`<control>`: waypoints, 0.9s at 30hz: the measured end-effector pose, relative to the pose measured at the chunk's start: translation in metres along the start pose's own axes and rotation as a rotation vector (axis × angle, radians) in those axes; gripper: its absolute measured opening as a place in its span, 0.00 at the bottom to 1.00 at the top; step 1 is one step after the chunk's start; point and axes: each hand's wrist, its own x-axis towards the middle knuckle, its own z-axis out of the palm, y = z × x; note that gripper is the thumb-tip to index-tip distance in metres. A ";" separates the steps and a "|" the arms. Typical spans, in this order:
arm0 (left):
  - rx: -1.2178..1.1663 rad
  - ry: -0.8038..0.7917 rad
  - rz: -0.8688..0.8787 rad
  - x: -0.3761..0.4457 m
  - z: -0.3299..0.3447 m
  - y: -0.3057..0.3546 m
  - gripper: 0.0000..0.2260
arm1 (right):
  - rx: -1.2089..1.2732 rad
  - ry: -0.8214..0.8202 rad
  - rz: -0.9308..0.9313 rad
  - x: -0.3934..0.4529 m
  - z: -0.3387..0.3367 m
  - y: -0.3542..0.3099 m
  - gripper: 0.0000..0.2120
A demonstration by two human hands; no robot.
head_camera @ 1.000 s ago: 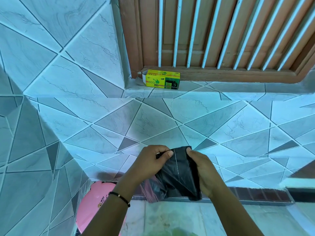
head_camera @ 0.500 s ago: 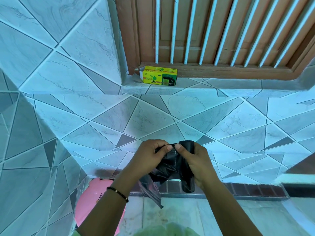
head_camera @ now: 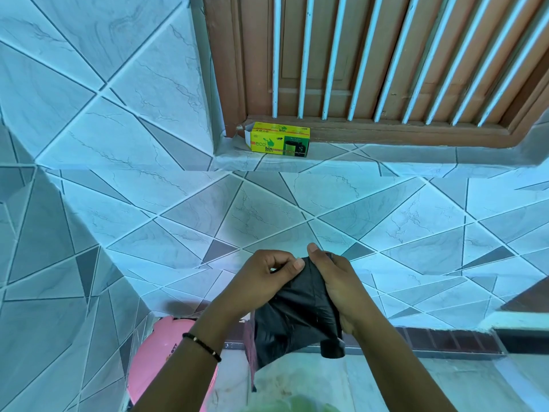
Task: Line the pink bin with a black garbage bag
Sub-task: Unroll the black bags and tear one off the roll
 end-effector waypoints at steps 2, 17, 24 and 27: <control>-0.003 -0.054 -0.006 0.000 0.000 0.002 0.18 | -0.034 -0.045 0.007 -0.001 -0.002 -0.003 0.19; -0.588 0.031 -0.042 -0.005 0.021 0.001 0.15 | 0.434 -0.075 0.140 -0.007 0.009 -0.007 0.18; 0.024 0.201 0.062 -0.005 0.012 0.006 0.20 | 0.076 0.151 -0.025 -0.007 0.004 -0.010 0.20; 0.317 0.257 0.132 -0.005 0.007 -0.001 0.21 | -0.119 0.251 -0.130 -0.004 0.003 -0.006 0.22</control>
